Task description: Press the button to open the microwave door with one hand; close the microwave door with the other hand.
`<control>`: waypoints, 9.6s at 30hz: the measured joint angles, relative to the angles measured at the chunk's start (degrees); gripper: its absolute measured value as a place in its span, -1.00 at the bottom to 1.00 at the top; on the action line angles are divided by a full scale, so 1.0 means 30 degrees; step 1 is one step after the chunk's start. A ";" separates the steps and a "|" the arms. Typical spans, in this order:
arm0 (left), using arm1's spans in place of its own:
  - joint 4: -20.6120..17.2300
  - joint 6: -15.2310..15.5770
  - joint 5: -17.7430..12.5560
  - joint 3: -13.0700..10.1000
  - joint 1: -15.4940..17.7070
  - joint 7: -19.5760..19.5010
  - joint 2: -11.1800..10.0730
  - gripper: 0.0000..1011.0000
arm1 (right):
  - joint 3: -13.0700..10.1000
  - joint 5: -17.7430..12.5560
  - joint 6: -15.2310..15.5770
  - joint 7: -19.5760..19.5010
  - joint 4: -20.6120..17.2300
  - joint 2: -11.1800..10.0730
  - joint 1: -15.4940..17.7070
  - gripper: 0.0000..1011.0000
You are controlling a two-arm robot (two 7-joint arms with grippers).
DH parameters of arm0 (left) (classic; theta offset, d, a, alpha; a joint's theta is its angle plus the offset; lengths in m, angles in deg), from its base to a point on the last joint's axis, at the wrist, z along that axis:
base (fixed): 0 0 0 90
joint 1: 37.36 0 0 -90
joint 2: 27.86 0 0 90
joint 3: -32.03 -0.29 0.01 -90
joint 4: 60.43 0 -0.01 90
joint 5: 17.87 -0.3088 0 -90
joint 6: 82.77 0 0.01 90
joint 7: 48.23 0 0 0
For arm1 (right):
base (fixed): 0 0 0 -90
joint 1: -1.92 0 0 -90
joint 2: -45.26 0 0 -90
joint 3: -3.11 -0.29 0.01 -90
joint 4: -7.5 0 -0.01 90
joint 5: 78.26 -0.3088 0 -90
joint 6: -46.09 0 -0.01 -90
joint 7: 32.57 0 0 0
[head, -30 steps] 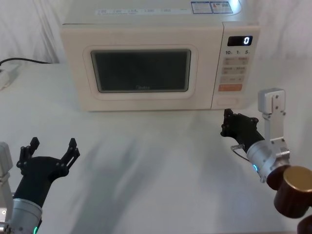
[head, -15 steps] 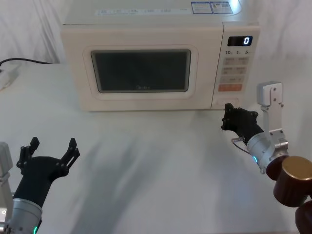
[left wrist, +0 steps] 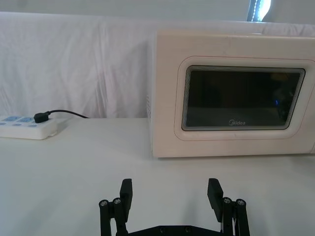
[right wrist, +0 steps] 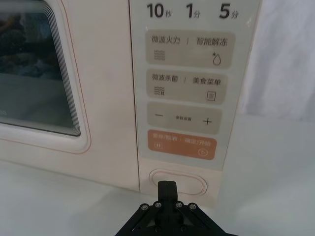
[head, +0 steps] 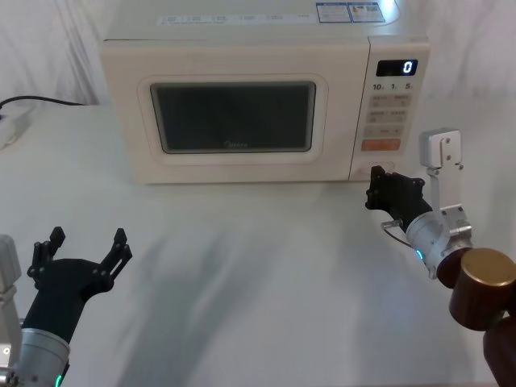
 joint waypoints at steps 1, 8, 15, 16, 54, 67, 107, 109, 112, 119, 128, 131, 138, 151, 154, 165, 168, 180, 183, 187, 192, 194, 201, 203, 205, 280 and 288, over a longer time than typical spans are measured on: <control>0.0000 0.0000 0.0000 0.0001 -0.0001 0.0000 0.0000 0.98 | -0.0006 0.0008 -0.0016 -0.0002 0.0081 0.0006 -0.0045 -1.00; 0.0000 0.0000 0.0000 0.0001 0.0000 0.0000 0.0000 0.98 | -0.0122 0.0053 -0.0285 -0.0024 0.0836 0.0080 -0.0430 -1.00; 0.0000 -0.0001 0.0000 0.0001 -0.0001 -0.0001 0.0001 0.98 | -0.0249 0.0078 -0.0488 -0.0111 0.1258 0.0129 -0.0675 -1.00; 0.0000 0.0000 0.0000 0.0001 0.0000 -0.0002 0.0001 0.98 | -0.0271 0.0095 -0.0516 -0.0132 0.1340 0.0134 -0.0728 -1.00; -0.0001 -0.0001 0.0000 0.0001 0.0000 -0.0001 0.0001 0.98 | -0.0533 0.0648 -0.1206 -0.0130 0.3996 0.0292 -0.2404 -1.00; -0.0001 -0.0001 0.0000 0.0000 0.0000 -0.0001 0.0001 0.98 | -0.0592 0.0806 -0.1297 -0.0166 0.4546 0.0374 -0.2827 -1.00; 0.0000 -0.0001 0.0001 0.0001 -0.0001 -0.0001 0.0000 0.98 | -0.0930 0.0842 0.1137 -0.1213 -0.4739 0.0196 0.3559 -1.00; 0.0000 -0.0001 0.0000 0.0000 -0.0001 -0.0001 -0.0001 0.98 | -0.0925 0.0837 0.1113 -0.1246 -0.5364 0.0203 0.4109 -1.00; -0.0001 0.0000 0.0001 0.0001 -0.0001 0.0000 0.0000 0.98 | -0.0792 0.0986 0.0870 -0.1207 -0.6172 0.0086 0.4787 -1.00; 0.0000 -0.0001 0.0000 0.0000 -0.0001 -0.0001 0.0001 0.98 | -0.0598 0.1213 0.0457 -0.1187 -0.7665 -0.0045 0.6059 -1.00; 0.0000 0.0000 0.0000 0.0000 -0.0001 0.0000 0.0001 0.98 | -0.0557 0.1363 0.0064 -0.1311 -0.8327 0.0052 0.6779 -1.00; 0.0000 -0.0001 0.0001 0.0000 -0.0001 0.0000 0.0000 0.98 | -0.0568 0.1355 -0.0255 -0.1337 -0.8200 0.0170 0.6812 -1.00; 0.0000 -0.0001 0.0000 0.0001 -0.0001 0.0000 0.0000 0.98 | -0.0538 0.1237 -0.0955 -0.1305 -0.7523 0.0467 0.6633 -1.00; 0.0000 0.0000 0.0000 0.0001 -0.0001 -0.0001 0.0001 0.98 | -0.0508 0.1222 -0.0895 -0.1282 -0.7563 0.0456 0.6638 -1.00; 0.0000 -0.0001 0.0001 0.0001 -0.0001 0.0000 0.0000 0.98 | -0.0515 0.1222 -0.0879 -0.1276 -0.7577 0.0450 0.6644 -1.00; 0.0000 0.0000 0.0001 0.0001 -0.0001 -0.0001 0.0001 0.98 | -0.0528 0.1224 -0.0844 -0.1275 -0.7611 0.0435 0.6655 -1.00; 0.0000 0.0000 0.0000 0.0001 -0.0001 0.0000 0.0000 0.98 | -0.0528 0.1224 -0.0840 -0.1274 -0.7616 0.0433 0.6655 -1.00; 0.0000 -0.0001 0.0000 0.0001 -0.0001 0.0000 -0.0001 0.59 | -0.0529 0.1224 -0.0823 -0.1276 -0.7629 0.0431 0.6655 -1.00; 0.0000 -0.0001 0.0000 0.0000 -0.0001 -0.0001 -0.0001 0.45 | -0.0529 0.1224 -0.0823 -0.1275 -0.7629 0.0431 0.6656 -1.00; 0.0000 -0.0001 0.0000 0.0001 -0.0001 0.0000 0.0001 0.20 | -0.0529 0.1225 -0.0823 -0.1277 -0.7628 0.0431 0.6656 -1.00; 0.0000 -0.0001 0.0000 0.0001 -0.0001 -0.0001 0.0000 -0.13 | -0.0529 0.1225 -0.0823 -0.1276 -0.7629 0.0431 0.6655 -1.00; 0.0000 -0.0001 0.0001 0.0001 -0.0001 -0.0001 0.0000 -0.21 | -0.0529 0.1225 -0.0823 -0.1277 -0.7629 0.0432 0.6655 -1.00; -0.0002 -0.0001 -0.0038 0.0008 -0.0001 -0.0014 0.0033 -0.69 | -0.0529 0.1224 -0.0824 -0.1276 -0.7628 0.0430 0.6655 -1.00; -0.0070 0.0010 -0.0161 0.0017 0.0012 -0.0075 0.0138 -0.75 | -0.0529 0.1225 -0.0824 -0.1277 -0.7628 0.0431 0.6655 -1.00; -0.0127 0.0051 -0.0237 0.0027 0.0021 -0.0144 0.0205 -0.92 | -0.0530 0.1224 -0.0824 -0.1277 -0.7628 0.0430 0.6655 -1.00; 0.3090 0.0944 0.0089 -0.2669 0.7805 -0.4307 0.0985 -1.00 | -0.0528 0.1225 -0.0825 -0.1277 -0.7627 0.0432 0.6655 -1.00; 0.4419 0.0811 0.0803 -0.3092 0.8707 -0.4325 0.1492 -1.00 | -0.0527 0.1225 -0.0826 -0.1277 -0.7627 0.0432 0.6655 -1.00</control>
